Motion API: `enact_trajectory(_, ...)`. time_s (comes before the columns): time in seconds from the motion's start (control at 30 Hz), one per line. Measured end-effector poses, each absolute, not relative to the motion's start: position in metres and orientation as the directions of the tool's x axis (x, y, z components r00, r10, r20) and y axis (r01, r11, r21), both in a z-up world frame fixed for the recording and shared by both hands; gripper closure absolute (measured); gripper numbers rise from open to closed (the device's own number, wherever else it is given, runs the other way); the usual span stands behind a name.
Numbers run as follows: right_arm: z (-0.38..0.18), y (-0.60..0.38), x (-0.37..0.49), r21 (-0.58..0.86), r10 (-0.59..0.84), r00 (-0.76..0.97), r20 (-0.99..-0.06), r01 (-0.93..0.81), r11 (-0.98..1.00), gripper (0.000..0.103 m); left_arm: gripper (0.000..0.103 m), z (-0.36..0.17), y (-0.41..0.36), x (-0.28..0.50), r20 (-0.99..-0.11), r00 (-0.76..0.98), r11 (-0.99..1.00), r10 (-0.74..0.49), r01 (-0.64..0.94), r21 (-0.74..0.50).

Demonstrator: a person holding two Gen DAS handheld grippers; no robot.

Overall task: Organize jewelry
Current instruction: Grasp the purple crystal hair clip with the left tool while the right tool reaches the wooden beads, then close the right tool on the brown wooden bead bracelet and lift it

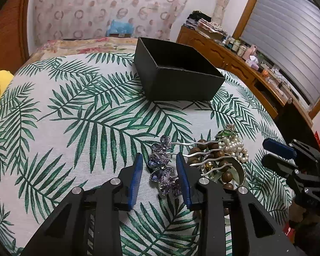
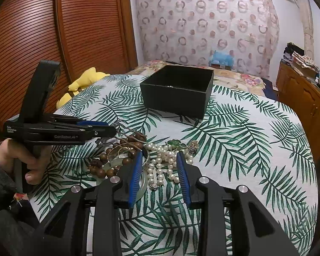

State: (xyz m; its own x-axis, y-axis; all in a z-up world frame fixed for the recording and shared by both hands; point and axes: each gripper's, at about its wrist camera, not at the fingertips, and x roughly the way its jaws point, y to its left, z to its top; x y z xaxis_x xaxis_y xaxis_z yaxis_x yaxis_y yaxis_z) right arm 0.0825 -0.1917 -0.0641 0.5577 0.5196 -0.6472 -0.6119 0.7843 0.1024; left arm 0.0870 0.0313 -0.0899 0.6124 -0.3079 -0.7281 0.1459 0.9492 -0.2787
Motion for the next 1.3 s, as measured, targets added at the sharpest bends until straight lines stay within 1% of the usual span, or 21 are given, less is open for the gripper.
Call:
enact_trajectory(0.2, -0.067, -0.188, 0.082, 0.103, 0.521, 0.544, -0.658, -0.621, 0.777, 0.067, 0.078, -0.088, 0.032, 0.085, -0.721, 0.625, 0.952, -0.299, 0.145, -0.27)
enact_trajectory(0.23, -0.068, -0.187, 0.08, 0.103, 0.521, 0.542, -0.659, -0.621, 0.777, 0.067, 0.083, -0.087, 0.033, 0.084, -0.717, 0.631, 0.953, -0.295, 0.142, -0.267)
enact_trajectory(0.27, -0.068, -0.187, 0.08, 0.103, 0.522, 0.54, -0.66, -0.623, 0.776, 0.067, 0.085, -0.085, 0.034, 0.082, -0.714, 0.637, 0.954, -0.292, 0.14, -0.265)
enact_trajectory(0.6, -0.071, -0.182, 0.079, 0.104, 0.525, 0.521, -0.673, -0.636, 0.765, 0.067, 0.085, -0.069, 0.045, 0.066, -0.683, 0.694, 0.971, -0.227, 0.112, -0.21)
enact_trajectory(0.83, -0.072, -0.169, 0.083, 0.093, 0.532, 0.497, -0.685, -0.665, 0.741, 0.067, 0.085, -0.061, 0.058, 0.058, -0.662, 0.724, 0.977, -0.193, 0.077, -0.2)
enact_trajectory(1.17, -0.066, -0.147, 0.098, 0.096, 0.549, 0.453, -0.702, -0.704, 0.703, 0.067, 0.085, -0.058, 0.064, 0.048, -0.647, 0.741, 0.979, -0.179, 0.067, -0.194)
enact_trajectory(1.3, -0.068, -0.137, 0.105, 0.077, 0.532, 0.449, -0.718, -0.709, 0.701, 0.067, 0.085, -0.059, 0.066, 0.046, -0.645, 0.743, 0.978, -0.179, 0.066, -0.196)
